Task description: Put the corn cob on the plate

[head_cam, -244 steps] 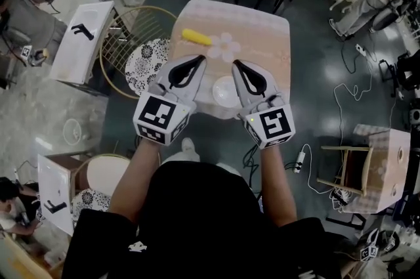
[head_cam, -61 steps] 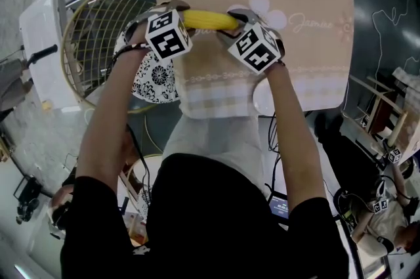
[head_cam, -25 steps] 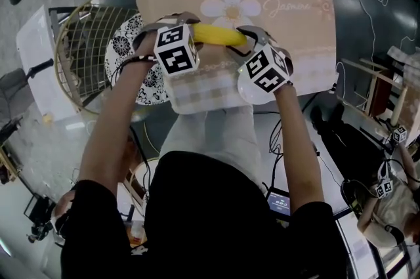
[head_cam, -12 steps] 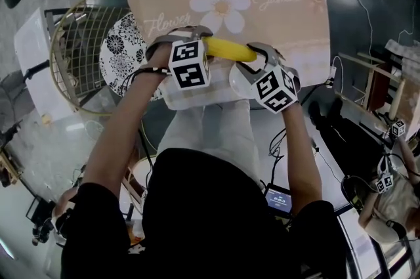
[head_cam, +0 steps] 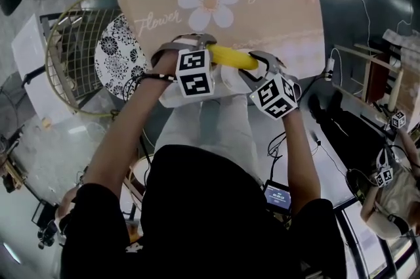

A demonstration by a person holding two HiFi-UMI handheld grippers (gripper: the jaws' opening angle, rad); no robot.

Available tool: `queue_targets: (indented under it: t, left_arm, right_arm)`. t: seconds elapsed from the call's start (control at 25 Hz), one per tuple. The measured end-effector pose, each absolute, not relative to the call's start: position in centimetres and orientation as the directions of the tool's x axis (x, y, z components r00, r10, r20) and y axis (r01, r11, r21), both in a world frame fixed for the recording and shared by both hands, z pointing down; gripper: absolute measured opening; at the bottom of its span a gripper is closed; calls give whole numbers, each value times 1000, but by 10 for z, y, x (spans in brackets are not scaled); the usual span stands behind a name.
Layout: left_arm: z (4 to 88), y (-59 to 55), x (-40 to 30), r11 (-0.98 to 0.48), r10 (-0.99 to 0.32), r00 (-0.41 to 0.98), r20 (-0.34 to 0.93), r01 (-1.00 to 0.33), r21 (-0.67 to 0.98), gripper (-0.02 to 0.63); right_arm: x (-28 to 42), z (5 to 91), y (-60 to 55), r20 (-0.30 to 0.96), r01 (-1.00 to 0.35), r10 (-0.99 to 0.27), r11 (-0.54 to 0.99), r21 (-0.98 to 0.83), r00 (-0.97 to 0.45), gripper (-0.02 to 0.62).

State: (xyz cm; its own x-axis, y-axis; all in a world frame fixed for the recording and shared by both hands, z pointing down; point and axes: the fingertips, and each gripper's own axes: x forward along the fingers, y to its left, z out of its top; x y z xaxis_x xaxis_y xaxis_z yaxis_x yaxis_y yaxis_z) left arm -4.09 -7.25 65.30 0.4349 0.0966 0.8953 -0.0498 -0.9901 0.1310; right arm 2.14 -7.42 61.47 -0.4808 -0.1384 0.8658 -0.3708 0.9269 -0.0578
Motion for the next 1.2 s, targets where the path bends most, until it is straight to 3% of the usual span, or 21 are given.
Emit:
queue_targets:
  t: [0.44,1.2]
  left_arm:
    - [660,-50,-12,-997,71,409,910,17,70,264]
    - [682,-27,12,-998,57,369,928,24,52,265]
  right_arm:
    - [51,628,-48,885,-384,-125,921,-65,-449,221]
    - [77,650,-23,890,-393,-123,917,-68,-440,221]
